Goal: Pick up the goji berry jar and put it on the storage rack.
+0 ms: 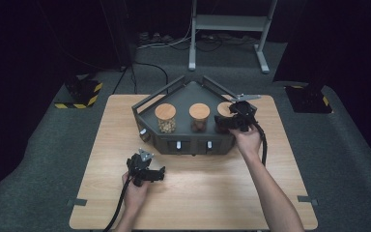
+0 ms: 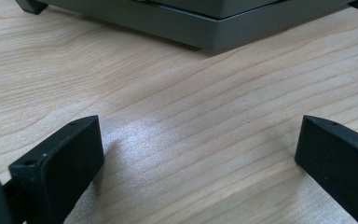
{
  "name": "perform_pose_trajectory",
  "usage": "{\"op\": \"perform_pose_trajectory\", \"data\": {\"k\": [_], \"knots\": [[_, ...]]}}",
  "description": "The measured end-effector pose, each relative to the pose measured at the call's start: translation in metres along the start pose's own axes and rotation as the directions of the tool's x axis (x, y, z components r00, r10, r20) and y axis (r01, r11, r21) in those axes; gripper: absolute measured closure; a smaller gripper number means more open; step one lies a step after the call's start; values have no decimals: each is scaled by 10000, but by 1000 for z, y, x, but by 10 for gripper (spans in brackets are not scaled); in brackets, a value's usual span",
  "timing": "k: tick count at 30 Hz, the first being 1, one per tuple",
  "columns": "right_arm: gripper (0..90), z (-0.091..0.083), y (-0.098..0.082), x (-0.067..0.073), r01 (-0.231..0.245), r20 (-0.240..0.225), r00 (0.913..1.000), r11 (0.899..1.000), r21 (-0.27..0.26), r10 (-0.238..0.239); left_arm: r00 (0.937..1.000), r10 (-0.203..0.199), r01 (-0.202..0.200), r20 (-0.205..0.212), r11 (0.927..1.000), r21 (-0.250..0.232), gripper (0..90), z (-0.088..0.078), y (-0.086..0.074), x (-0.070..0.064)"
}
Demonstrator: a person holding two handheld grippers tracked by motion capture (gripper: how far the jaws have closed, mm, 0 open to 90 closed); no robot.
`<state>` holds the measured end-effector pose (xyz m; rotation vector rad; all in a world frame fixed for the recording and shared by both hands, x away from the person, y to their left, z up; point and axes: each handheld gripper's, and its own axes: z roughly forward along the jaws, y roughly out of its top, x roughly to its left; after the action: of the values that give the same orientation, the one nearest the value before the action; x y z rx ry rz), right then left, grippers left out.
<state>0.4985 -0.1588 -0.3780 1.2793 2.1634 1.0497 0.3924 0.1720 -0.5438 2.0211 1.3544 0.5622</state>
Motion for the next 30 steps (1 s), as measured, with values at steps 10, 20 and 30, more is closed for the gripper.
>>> {"op": "perform_pose_trajectory", "data": {"k": [10,20,30], "knots": [[261,6,-2,1,95,-29,10000,9998,146,-94,10000,4,-4,0,10000,1,12,0,0,0],[260,7,-3,0,339,-114,9994,9993,153,-338,10000,-4,4,0,10000,-6,12,0,0,0],[258,7,-6,1,501,-97,9987,9987,72,-500,10000,11,-11,-9,10000,-5,12,0,0,0]]}}
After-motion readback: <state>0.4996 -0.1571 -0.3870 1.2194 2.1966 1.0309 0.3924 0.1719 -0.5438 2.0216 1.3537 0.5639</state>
